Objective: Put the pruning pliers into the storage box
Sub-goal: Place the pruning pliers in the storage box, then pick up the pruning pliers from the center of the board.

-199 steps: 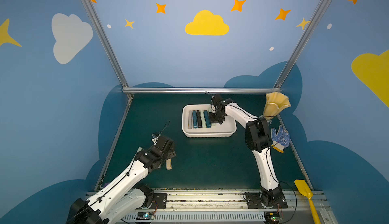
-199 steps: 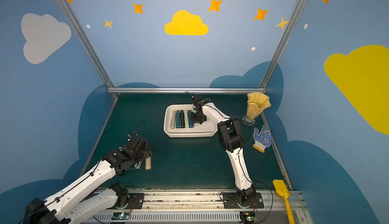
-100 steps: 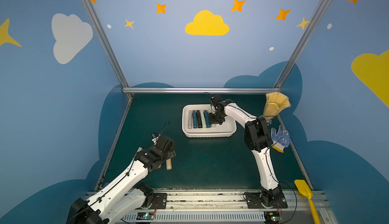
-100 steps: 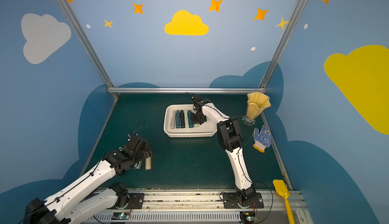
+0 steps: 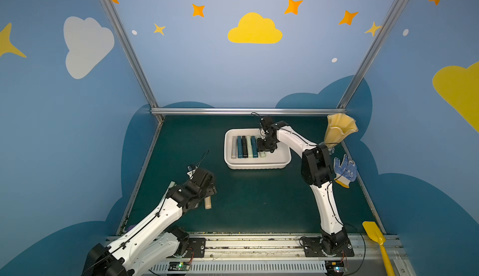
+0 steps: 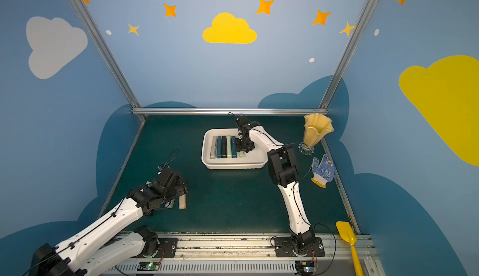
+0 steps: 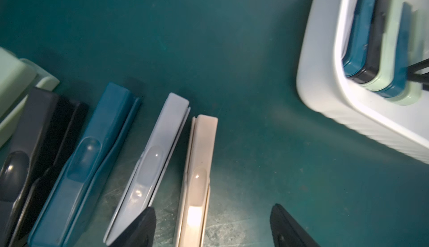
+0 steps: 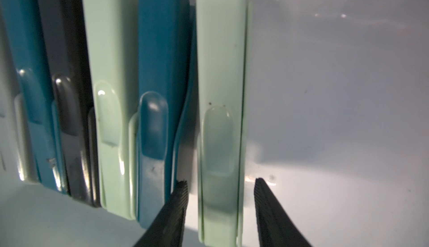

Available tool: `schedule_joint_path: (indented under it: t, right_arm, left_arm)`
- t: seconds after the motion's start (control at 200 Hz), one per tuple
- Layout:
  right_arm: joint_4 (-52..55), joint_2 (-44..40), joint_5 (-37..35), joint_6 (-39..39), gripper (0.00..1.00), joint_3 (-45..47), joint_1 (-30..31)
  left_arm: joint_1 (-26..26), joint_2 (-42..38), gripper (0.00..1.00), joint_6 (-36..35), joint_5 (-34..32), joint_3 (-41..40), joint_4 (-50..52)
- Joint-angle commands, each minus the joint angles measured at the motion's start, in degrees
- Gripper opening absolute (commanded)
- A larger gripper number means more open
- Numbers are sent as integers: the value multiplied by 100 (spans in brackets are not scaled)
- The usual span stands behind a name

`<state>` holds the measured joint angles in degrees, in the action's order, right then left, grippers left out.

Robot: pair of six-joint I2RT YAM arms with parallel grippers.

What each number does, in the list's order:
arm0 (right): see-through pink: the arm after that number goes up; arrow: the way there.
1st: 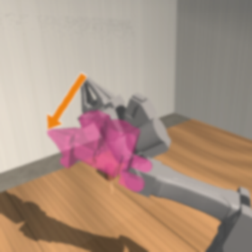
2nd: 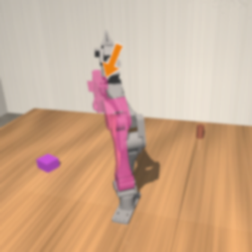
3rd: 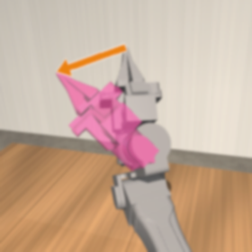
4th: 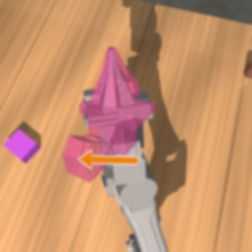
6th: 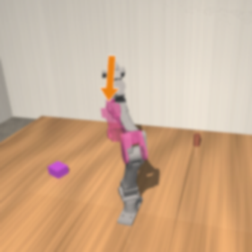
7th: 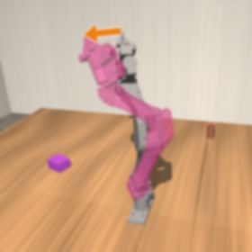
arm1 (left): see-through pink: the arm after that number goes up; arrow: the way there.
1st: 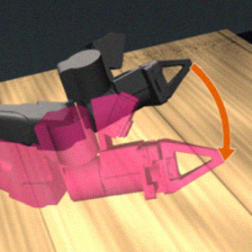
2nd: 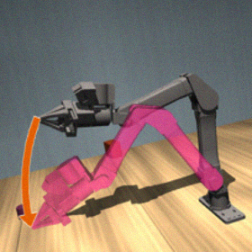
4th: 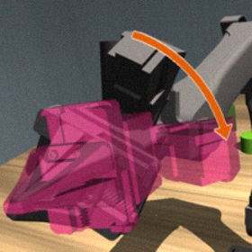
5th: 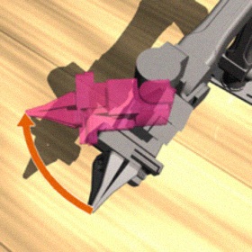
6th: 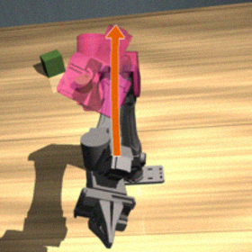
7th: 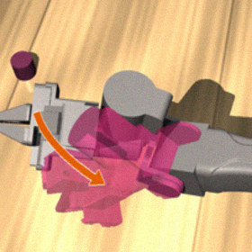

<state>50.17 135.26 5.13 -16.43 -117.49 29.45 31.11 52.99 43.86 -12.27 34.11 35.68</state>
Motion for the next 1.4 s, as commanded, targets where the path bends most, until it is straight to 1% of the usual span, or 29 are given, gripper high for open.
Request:
schedule_joint_path:
  t: [0.0,0.14,0.255,0.44,0.676,0.951,1.241,1.397]
  right_arm:
    - [201,-385,-30,8,47,-133,-11]
    - [239,-752,-248,2,47,-4,-44]
    - [207,-1114,-437,-18,46,172,-103]
    - [72,-1664,-581,-48,45,451,-201]
    - [-136,-1979,-559,-140,43,822,-298]
    - [-235,-2060,-513,-181,42,991,-350]
    - [-320,-2232,-513,-247,40,1233,-461]
    - [-326,-2360,-513,-247,41,1389,-605]
  left_arm:
    - [9,-78,79,147,-12,-86,180]
    - [86,-70,80,410,6,-221,310]
    - [319,-6,80,699,-32,-398,198]
    - [770,475,79,1013,-166,-371,101]
    - [915,851,76,1272,-163,-457,-47]
    - [924,1361,68,1180,-122,-414,-298]
    - [931,1905,54,1135,-144,-164,-253]
    - [930,1996,48,1075,-144,-93,-231]
